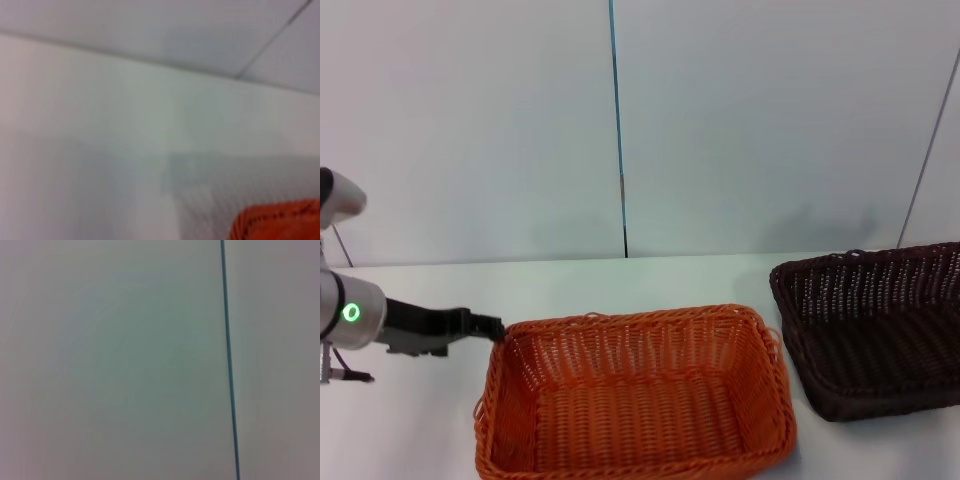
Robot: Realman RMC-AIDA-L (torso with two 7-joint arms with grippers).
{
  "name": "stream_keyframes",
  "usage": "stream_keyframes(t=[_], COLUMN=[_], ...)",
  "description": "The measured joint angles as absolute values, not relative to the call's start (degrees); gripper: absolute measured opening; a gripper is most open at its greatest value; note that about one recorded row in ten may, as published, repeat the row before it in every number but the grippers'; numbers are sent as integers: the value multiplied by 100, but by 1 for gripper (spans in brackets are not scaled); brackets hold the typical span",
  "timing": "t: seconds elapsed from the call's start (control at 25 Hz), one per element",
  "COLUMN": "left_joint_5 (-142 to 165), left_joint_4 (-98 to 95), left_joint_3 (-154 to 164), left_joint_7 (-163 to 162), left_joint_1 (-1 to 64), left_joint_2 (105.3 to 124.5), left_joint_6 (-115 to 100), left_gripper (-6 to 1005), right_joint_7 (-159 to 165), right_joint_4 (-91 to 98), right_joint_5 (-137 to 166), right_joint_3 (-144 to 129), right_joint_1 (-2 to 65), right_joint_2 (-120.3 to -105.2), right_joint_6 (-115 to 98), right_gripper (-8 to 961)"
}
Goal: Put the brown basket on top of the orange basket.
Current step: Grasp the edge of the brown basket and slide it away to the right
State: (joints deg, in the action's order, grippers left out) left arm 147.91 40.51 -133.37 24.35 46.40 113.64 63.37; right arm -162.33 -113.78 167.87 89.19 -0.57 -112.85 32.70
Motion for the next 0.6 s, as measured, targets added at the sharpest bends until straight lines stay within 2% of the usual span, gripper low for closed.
stream_keyframes(t=[0.08,0.16,0.24,0.28,0.32,0.4,0.6], left_joint_5=[14791,14774,14754,14754,14757,14756,14602], left_joint_4=[4353,4578,5037,5037,5352,5479,6180], left_joint_3=[-13305,-13305,-13307,-13307,-13310,-13317,-13346], left_joint_7=[2421,2417,2428,2428,2439,2443,2445], left_joint_1=[4505,4387,4162,4162,4020,3961,3574], left_joint_2=[11430,11492,11643,11643,11734,11762,11977], left_joint_6=[6194,6051,5783,5783,5637,5556,4875], left_gripper=[840,853,865,871,878,890,909], right_joint_7=[-16233,-16233,-16233,-16233,-16233,-16233,-16231], right_joint_4=[-11379,-11387,-11415,-11437,-11467,-11476,-11584], right_joint_5=[16787,16787,16787,16787,16787,16787,16784], right_joint_3=[8920,8921,8927,8935,8955,8971,9066], right_joint_1=[-59,-64,-68,-69,-70,-68,-25], right_joint_2=[-11285,-11285,-11286,-11288,-11294,-11298,-11322], right_joint_6=[3269,3259,3251,3252,3253,3256,3423], right_gripper=[867,867,866,866,866,865,864])
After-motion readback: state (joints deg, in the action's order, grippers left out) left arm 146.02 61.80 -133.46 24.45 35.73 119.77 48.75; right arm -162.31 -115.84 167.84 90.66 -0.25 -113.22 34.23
